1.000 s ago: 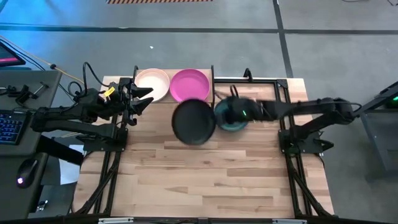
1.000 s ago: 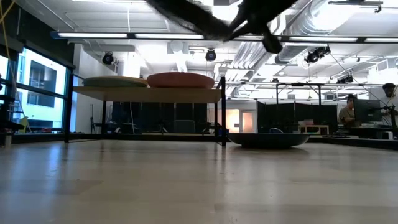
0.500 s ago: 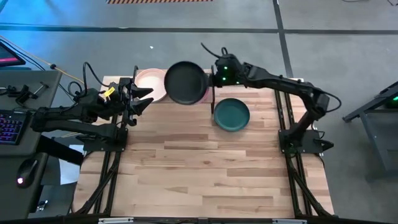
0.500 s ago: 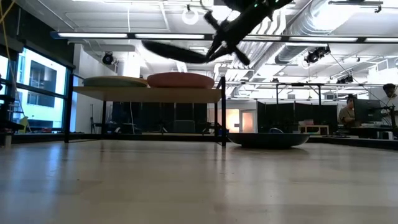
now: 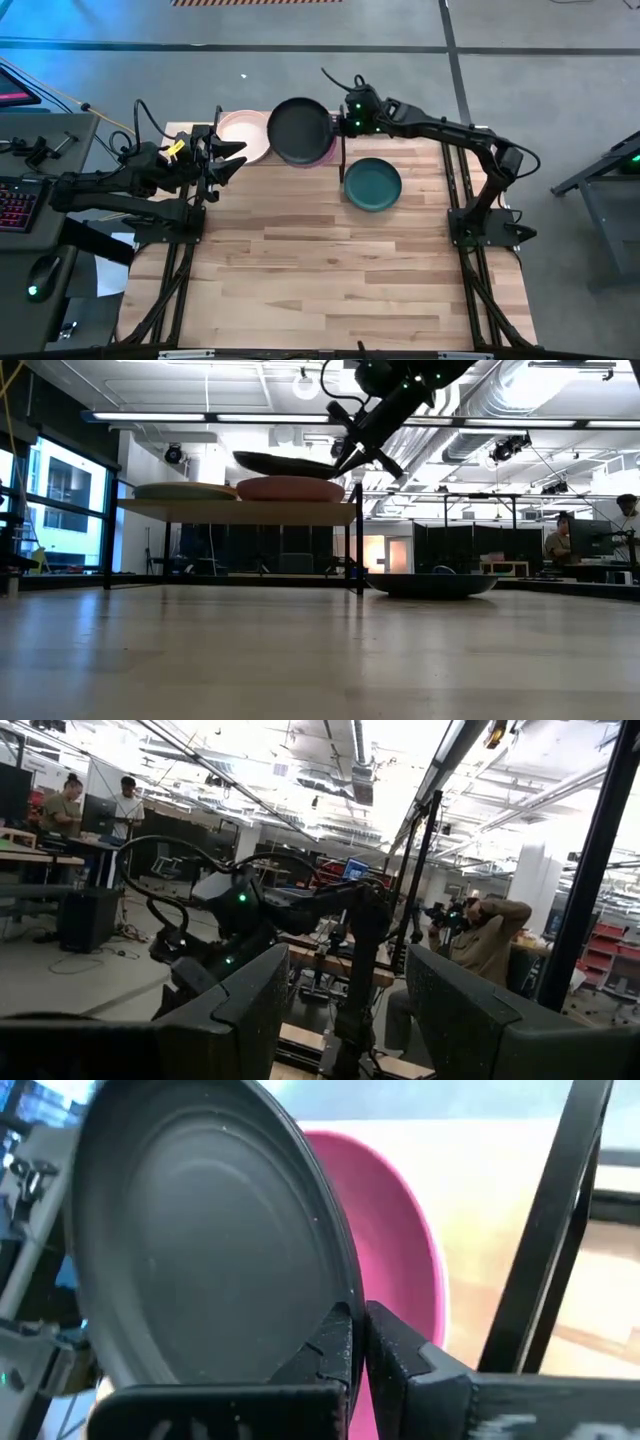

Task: Place and stack plates onto a shelf
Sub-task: Stack the black plate on top of the pink plate

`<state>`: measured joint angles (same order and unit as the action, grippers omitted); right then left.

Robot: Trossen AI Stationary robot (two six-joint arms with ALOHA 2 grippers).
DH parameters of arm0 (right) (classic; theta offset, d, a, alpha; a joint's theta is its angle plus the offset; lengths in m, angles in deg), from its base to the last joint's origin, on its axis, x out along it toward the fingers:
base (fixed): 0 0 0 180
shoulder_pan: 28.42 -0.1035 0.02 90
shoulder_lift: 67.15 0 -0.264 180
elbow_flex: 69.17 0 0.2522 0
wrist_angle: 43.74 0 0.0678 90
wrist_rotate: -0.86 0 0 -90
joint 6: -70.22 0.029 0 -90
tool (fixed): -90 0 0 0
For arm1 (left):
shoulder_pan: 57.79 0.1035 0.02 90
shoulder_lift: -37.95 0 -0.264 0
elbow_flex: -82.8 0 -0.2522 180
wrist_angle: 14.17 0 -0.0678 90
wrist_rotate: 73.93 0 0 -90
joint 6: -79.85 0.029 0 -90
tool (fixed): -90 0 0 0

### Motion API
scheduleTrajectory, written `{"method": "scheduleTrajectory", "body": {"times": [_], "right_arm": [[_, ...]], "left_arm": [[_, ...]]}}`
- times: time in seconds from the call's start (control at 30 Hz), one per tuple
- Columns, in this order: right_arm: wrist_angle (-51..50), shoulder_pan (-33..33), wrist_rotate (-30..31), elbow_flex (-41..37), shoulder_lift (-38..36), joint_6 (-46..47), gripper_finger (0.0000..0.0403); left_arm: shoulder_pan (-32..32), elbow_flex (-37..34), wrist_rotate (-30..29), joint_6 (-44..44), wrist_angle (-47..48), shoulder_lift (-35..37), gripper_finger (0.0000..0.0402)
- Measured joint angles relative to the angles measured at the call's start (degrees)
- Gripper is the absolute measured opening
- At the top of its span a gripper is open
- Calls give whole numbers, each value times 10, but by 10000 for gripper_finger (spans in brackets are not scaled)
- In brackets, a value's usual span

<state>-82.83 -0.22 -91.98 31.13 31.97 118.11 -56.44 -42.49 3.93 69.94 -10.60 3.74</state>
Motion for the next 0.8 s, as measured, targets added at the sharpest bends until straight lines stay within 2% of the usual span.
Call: {"method": "scheduleTrajectory", "body": {"times": [0.13, 0.37, 0.53, 0.67, 0.8], "right_arm": [[-13, 5, -30, 0, 0, -7, 0], [-14, 4, -21, 0, 0, -18, 13], [-16, 5, -3, 0, 0, -32, 70], [-21, 4, -15, 0, -1, -48, 125], [-18, 4, -25, 0, -16, -59, 161]], "left_arm": [[0, 0, 0, 0, 0, 0, 190], [0, 0, 0, 0, 0, 0, 190], [0, 0, 0, 0, 0, 0, 190], [0, 0, 0, 0, 0, 0, 190], [0, 0, 0, 0, 0, 0, 190]]}}
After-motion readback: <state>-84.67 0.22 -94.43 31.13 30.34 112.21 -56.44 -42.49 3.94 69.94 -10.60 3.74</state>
